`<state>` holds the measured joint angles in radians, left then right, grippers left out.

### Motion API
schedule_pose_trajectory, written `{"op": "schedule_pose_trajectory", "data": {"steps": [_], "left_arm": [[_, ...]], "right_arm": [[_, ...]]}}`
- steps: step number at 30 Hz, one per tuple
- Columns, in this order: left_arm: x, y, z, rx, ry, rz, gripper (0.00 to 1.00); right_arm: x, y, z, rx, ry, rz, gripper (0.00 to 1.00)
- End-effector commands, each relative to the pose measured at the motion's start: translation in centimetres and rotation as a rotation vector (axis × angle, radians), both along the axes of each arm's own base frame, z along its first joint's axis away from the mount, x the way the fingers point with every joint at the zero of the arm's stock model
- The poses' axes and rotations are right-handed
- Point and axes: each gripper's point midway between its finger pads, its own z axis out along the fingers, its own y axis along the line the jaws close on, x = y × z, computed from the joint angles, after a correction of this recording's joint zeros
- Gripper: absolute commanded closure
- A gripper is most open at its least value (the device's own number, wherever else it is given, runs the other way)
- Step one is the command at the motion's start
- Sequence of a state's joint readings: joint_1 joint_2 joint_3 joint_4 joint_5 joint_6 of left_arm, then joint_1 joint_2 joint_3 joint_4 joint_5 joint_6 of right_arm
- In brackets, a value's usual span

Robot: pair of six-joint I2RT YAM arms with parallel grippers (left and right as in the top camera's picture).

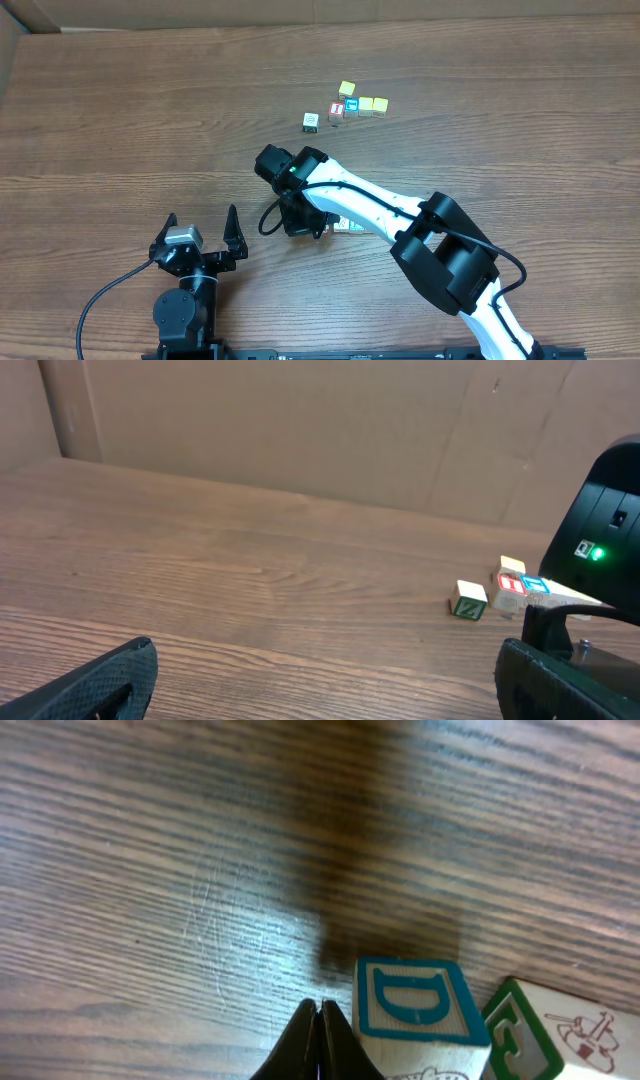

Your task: Flip 5 blocks

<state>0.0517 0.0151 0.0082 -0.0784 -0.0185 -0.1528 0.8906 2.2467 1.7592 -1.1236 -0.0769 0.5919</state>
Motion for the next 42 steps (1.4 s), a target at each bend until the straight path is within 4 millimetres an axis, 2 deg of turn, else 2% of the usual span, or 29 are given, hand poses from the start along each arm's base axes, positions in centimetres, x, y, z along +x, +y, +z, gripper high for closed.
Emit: {"op": "schedule_pose_trajectory", "data": {"steps": [1, 7, 17, 42], "left_arm": [[0.0, -0.4, 0.1, 0.018, -0.008, -0.019, 0.00], [0.0, -0.4, 0.1, 0.018, -0.008, -0.019, 0.00], [0.0, -0.4, 0.1, 0.018, -0.008, -0.019, 0.00], [0.0, -0.4, 0.1, 0.018, -0.008, -0.019, 0.00]], "right_arm": [[0.9, -0.1, 1.6, 0.023, -0.037, -0.044, 0.96], [1.5, 0.2, 1.7, 0.043, -0.053, -0.050, 0.96], [2.0, -0.9, 1.6, -0.014, -0.093, -0.061, 0.96], [3.0, -1.3, 2.1, 0.005, -0.084, -0.169, 0.96]]}}
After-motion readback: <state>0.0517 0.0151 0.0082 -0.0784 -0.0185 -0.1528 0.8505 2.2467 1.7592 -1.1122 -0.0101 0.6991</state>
